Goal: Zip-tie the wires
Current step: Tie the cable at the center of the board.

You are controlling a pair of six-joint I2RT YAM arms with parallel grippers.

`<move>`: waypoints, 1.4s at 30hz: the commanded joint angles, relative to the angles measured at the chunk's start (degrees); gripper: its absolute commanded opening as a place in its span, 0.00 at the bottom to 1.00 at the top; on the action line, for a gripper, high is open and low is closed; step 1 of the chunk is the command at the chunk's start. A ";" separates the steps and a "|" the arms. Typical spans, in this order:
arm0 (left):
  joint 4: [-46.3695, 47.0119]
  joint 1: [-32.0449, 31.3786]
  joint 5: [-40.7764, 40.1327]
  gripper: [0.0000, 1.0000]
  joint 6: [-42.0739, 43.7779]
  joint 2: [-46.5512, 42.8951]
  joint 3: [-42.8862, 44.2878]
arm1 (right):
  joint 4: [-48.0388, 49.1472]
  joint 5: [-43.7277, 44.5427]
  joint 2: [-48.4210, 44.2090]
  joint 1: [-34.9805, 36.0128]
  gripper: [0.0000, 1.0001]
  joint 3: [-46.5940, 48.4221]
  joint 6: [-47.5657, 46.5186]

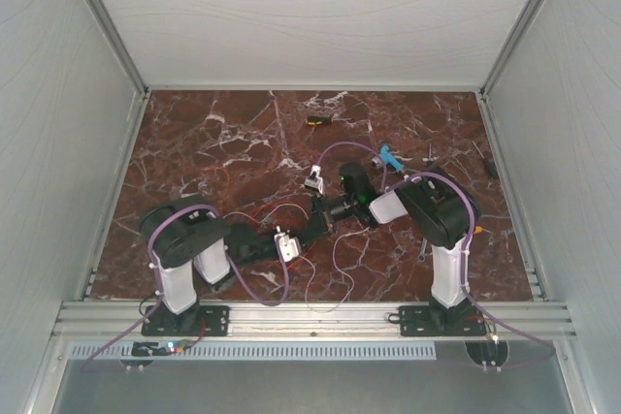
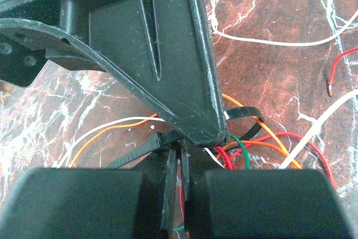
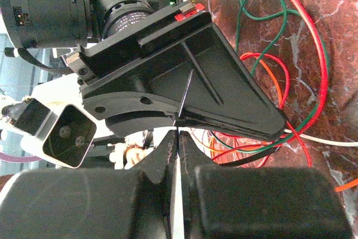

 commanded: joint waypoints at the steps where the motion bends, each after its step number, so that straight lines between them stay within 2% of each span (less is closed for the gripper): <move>1: 14.66 -1.14 2.33 0.00 2.23 -0.74 -0.12 | 1.48 3.79 0.28 -0.33 0.00 2.06 0.96; 7: 14.66 -1.60 2.35 0.00 2.39 -0.99 -0.10 | 1.14 6.84 0.08 0.17 0.00 1.90 0.67; 11: 14.66 -1.68 2.65 0.00 2.61 -1.38 -0.28 | -4.43 10.40 0.04 -0.11 0.00 2.54 -3.06; 16: 14.66 -2.05 2.40 0.00 2.96 -1.41 -0.31 | -4.73 11.21 0.29 -0.31 0.00 2.84 -2.67; 22: 14.66 -1.99 1.20 0.00 2.62 -0.69 0.00 | -8.49 9.04 -3.00 -0.46 0.00 1.71 -7.41; 23: 14.66 -1.98 1.06 0.00 2.55 -0.50 0.10 | -10.15 8.74 -4.04 -0.48 0.02 1.41 -9.12; 25: 14.66 -1.98 0.98 0.00 2.20 -0.37 0.30 | -14.53 8.48 -6.84 -0.53 0.23 0.75 -13.26; 30: 14.66 -1.96 0.87 0.00 2.30 0.12 0.54 | -22.23 10.32 -12.18 -1.55 0.42 -1.31 -19.87; 33: 14.66 -1.94 0.81 0.00 2.50 0.28 0.59 | -25.91 11.93 -15.88 -2.62 0.61 -2.45 -22.82; 38: 14.66 -1.90 1.09 0.00 2.74 0.68 0.75 | -37.70 21.78 -24.92 -3.46 0.73 -1.03 -29.82; 42: 14.66 -1.79 1.93 0.00 2.76 0.72 0.78 | -41.62 35.35 -34.88 -3.43 0.82 -1.11 -32.78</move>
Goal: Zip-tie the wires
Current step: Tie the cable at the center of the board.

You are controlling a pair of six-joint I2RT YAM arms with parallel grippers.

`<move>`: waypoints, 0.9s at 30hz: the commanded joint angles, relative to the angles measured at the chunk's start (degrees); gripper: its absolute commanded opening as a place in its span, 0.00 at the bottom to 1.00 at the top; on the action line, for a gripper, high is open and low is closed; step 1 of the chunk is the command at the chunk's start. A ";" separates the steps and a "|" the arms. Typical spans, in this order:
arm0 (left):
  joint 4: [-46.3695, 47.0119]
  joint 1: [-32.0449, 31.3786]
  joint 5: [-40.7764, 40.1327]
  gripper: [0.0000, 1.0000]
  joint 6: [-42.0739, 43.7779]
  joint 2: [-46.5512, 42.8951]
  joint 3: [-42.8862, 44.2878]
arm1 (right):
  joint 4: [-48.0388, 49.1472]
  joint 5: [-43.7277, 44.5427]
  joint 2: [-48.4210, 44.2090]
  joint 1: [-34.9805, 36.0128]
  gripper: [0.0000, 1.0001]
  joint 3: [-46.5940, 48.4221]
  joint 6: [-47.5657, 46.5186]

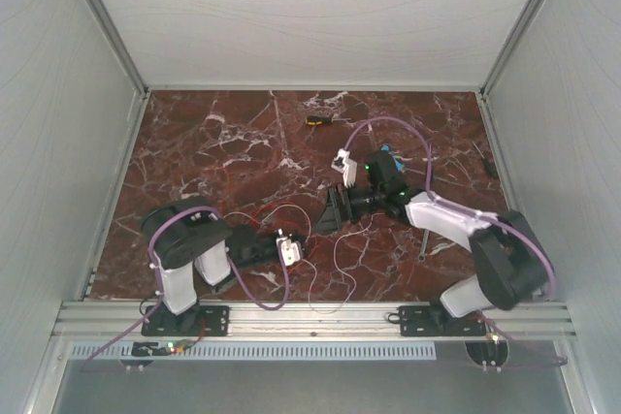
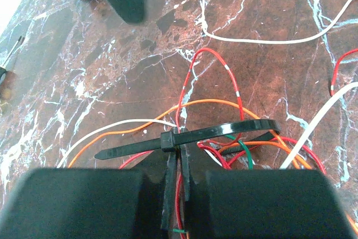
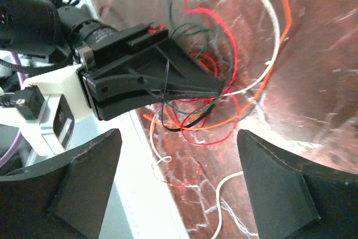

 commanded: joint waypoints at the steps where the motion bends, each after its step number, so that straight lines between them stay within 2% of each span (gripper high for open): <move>1: 14.77 -0.21 3.07 0.00 1.23 0.55 0.92 | -5.46 16.85 -11.32 -0.33 0.84 0.14 -6.05; 2: 14.77 -0.17 3.19 0.00 1.32 0.51 0.92 | -3.47 19.80 -14.43 -0.33 0.95 -1.11 -6.00; 6: 14.77 -0.06 4.04 0.00 1.83 -0.06 0.70 | 4.55 33.70 -23.61 -1.72 0.98 -6.83 7.04; 9: 14.77 -0.02 5.31 0.00 2.17 -0.34 0.65 | 9.38 28.26 -25.25 -2.66 0.98 -8.67 5.68; 12: 14.77 -0.01 6.52 0.00 2.53 -0.02 0.73 | 8.99 19.73 -22.08 -2.66 0.97 -6.68 4.58; 16: 14.77 -0.02 7.69 0.00 2.98 -0.17 0.76 | 9.66 6.65 -14.08 -1.45 0.87 -3.70 4.87; 18: 14.77 0.04 8.36 0.00 3.08 -0.45 0.61 | 10.06 3.23 -10.25 0.34 0.81 -2.13 4.93; 20: 14.77 -0.02 9.37 0.00 3.38 -0.67 0.48 | 10.70 1.04 -7.00 2.20 0.73 -0.70 5.10; 24: 14.77 -0.03 10.95 0.00 3.63 -0.40 0.45 | 14.02 -1.91 -1.29 4.00 0.48 0.56 7.75; 27: 14.77 0.17 11.18 0.00 3.71 -0.28 0.56 | 15.27 -2.69 1.85 4.52 0.41 1.26 8.71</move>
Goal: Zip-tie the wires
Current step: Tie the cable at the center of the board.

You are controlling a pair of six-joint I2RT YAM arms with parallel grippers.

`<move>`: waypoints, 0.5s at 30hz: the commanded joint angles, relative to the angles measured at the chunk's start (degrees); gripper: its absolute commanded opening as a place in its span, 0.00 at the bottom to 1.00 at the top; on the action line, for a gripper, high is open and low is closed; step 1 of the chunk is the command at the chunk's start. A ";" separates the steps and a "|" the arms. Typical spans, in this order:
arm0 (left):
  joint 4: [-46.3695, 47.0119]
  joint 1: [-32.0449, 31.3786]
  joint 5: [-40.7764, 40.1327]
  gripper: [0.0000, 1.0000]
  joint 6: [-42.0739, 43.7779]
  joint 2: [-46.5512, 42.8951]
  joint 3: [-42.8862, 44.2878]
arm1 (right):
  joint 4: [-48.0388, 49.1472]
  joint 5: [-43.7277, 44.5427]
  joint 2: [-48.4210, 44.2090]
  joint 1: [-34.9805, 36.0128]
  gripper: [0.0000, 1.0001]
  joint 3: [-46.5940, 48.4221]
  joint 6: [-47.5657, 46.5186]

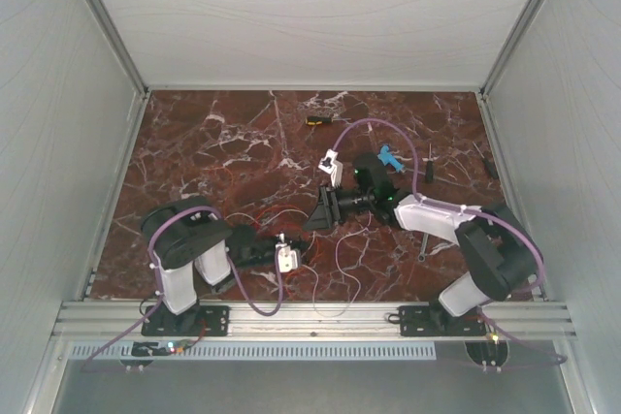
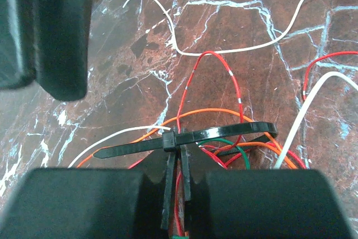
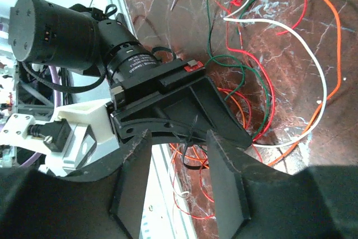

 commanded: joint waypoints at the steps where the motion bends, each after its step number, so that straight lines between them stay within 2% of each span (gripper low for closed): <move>1: 14.57 0.12 3.70 0.00 1.69 -0.24 0.45 | 4.76 -4.07 3.61 0.64 0.39 2.04 2.23; 12: 14.57 0.22 4.23 0.00 1.34 0.07 0.60 | 6.06 -2.56 8.60 2.43 0.38 2.51 2.66; 15: 14.57 0.29 4.28 0.00 1.20 0.19 0.71 | 6.97 -2.55 9.99 2.79 0.33 2.80 3.29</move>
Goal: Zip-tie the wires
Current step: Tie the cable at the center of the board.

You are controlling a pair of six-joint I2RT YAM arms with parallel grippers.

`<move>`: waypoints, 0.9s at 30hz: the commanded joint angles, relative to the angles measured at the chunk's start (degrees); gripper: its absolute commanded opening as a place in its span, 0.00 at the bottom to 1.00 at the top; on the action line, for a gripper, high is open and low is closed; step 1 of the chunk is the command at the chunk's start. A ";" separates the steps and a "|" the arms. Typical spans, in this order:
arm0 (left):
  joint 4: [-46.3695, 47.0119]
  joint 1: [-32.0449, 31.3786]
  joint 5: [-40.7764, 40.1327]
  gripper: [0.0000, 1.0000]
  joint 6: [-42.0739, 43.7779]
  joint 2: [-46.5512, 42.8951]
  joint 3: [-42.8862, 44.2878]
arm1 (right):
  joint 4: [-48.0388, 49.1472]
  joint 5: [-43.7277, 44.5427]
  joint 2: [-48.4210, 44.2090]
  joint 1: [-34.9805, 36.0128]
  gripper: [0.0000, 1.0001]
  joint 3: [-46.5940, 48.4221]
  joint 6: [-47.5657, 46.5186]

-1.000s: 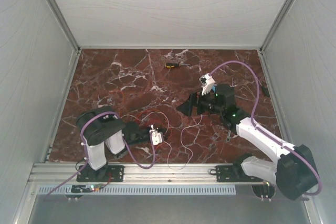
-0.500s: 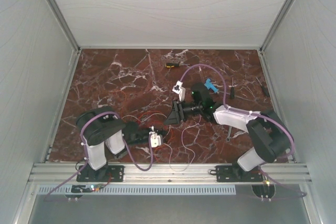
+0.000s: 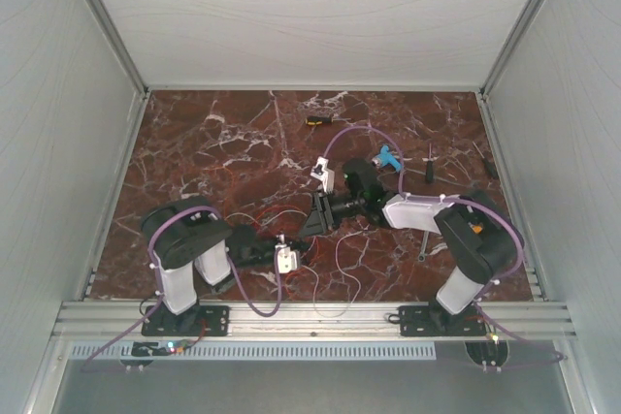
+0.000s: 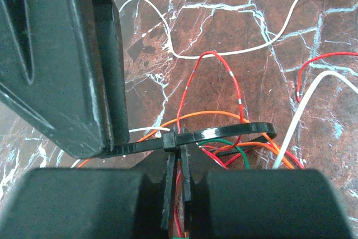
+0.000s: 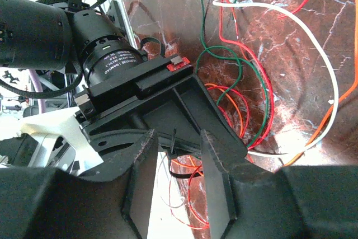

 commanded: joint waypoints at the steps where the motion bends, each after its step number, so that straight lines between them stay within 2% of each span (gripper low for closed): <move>1: 14.49 0.21 2.91 0.00 0.85 0.22 0.71 | 3.58 -0.55 1.98 0.81 0.33 2.02 1.11; 9: 14.46 0.21 2.89 0.00 0.61 0.27 0.66 | 5.52 -1.42 3.11 1.93 0.20 1.58 1.29; 15: 14.49 0.16 2.43 0.00 0.48 0.37 0.79 | 6.75 -2.13 2.98 2.46 0.00 0.39 0.70; 18: 14.48 0.17 2.21 0.00 0.38 0.40 0.74 | 6.80 -1.03 2.29 2.90 0.00 -0.97 -1.17; 21: 14.49 0.21 2.53 0.00 0.39 0.29 0.81 | 3.26 6.97 1.02 4.06 0.00 -1.27 -5.84; 27: 14.49 0.18 2.88 0.00 0.64 0.14 0.63 | 7.32 22.46 -2.05 6.88 0.00 -3.65 -15.76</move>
